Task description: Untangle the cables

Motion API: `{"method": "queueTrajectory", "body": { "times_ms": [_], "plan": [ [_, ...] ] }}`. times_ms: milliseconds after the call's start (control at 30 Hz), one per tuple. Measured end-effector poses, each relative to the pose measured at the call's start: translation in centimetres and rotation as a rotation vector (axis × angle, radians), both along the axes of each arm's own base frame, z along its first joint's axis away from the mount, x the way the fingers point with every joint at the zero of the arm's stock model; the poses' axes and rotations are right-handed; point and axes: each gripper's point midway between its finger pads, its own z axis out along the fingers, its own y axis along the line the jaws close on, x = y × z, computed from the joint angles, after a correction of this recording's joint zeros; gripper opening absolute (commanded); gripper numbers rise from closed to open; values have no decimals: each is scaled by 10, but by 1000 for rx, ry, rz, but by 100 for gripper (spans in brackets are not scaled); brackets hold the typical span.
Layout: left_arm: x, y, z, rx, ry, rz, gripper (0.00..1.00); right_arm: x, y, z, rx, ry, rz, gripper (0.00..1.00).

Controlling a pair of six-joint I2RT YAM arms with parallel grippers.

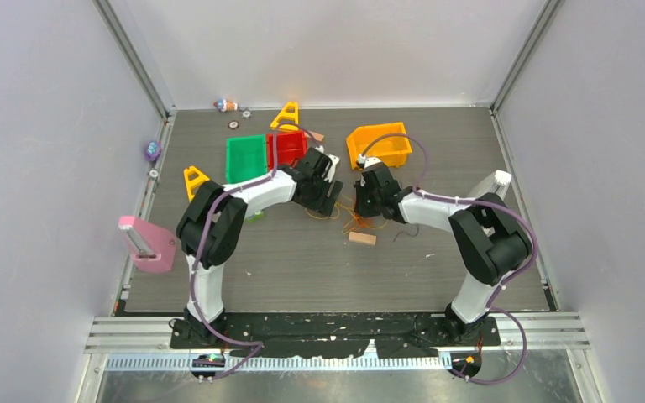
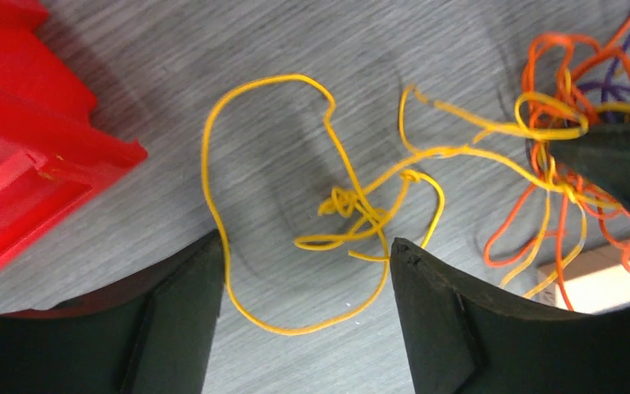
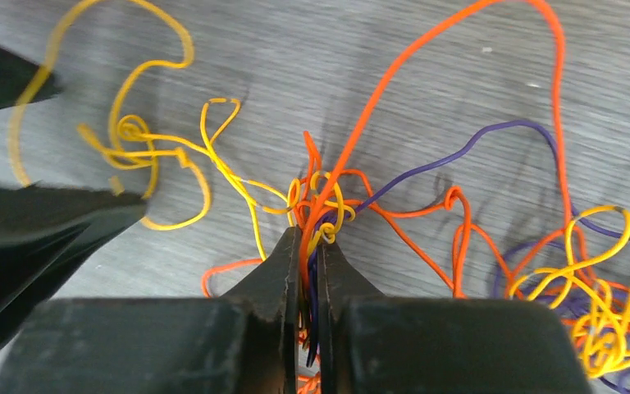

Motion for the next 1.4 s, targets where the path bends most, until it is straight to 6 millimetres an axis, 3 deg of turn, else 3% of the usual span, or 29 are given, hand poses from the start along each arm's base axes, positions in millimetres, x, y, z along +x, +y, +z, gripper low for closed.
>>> {"method": "queueTrajectory", "body": {
  "times_ms": [133,167,233,300,333,500,700,833,1000,1133,1400],
  "plan": [
    [2,-4,-3,4,18,-2,65,-9,15,1,82,2,72,5],
    [3,-5,-4,5,21,-2,58,-12,17,1,94,3,85,5],
    [3,-6,-4,3,22,0,34,-18,21,5,126,-2,113,5],
    [2,-6,-5,1,30,8,4,-21,24,11,157,-16,134,5],
    [2,-6,-5,2,33,7,0,-22,26,14,172,-25,144,5],
    [0,-6,-6,-2,42,10,0,-20,30,32,214,-86,156,5],
    [-7,7,-1,-22,-21,47,0,-7,3,47,162,-169,18,5],
    [-22,46,26,-22,-142,148,0,1,-29,50,125,-200,-121,5],
    [-13,95,76,-108,-364,350,0,9,-60,51,85,-215,-258,5],
    [-11,117,98,-174,-480,476,0,7,-67,48,71,-203,-314,6],
    [-23,140,133,-346,-562,598,0,9,-66,50,132,-172,-391,8]
  ]
}}
